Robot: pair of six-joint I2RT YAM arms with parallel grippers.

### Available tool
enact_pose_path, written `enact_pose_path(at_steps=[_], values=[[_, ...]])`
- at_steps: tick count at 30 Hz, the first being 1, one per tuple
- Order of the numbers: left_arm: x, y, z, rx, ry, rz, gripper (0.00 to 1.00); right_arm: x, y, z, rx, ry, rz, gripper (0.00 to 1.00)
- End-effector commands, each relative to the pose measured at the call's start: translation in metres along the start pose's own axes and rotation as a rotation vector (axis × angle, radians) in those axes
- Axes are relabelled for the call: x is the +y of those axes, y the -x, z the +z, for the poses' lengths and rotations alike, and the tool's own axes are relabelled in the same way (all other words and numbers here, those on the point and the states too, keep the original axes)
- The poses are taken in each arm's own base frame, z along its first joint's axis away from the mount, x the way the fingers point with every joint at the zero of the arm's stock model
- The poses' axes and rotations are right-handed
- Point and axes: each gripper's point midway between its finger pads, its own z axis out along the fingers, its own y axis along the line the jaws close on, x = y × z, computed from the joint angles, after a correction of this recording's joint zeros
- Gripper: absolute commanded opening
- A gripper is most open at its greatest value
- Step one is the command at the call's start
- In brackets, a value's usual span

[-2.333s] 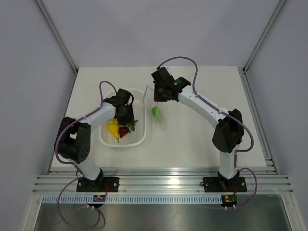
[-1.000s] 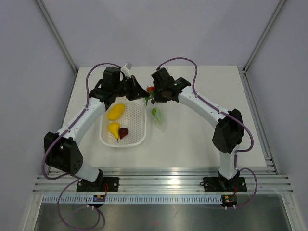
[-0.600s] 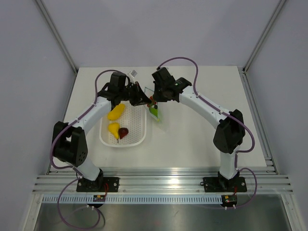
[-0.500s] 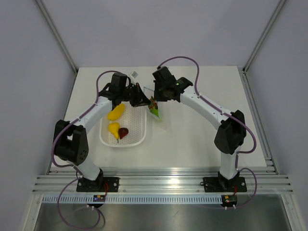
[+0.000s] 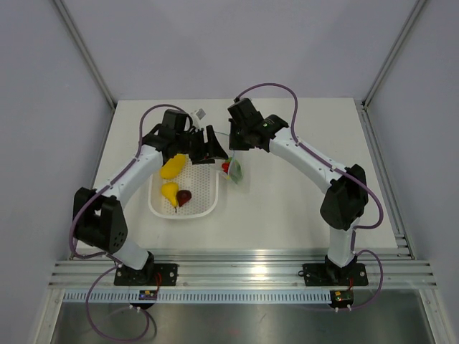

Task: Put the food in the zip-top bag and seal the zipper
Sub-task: Place the fake fruit in the zipper food storage bag.

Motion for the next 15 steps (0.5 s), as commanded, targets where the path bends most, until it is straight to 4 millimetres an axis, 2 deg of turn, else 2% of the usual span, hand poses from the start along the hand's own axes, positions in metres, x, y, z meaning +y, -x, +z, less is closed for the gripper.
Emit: enact_pose_path(at_steps=[1,5,9,15], values=[[-0.034,0.012,-0.044,-0.091,-0.039,0.159,0.68,-0.002,0.012,-0.004,-0.046,-0.009,-0.001,0.00],[-0.026,0.005,-0.069,-0.123,-0.009,0.163,0.67,-0.004,0.009,-0.001,-0.038,-0.015,-0.003,0.00],[0.014,0.002,-0.087,-0.162,0.096,0.111,0.66,-0.003,0.007,0.000,-0.037,-0.012,-0.009,0.00],[0.070,-0.010,-0.088,-0.163,0.287,0.010,0.70,-0.001,0.006,0.002,-0.031,-0.001,-0.012,0.00]])
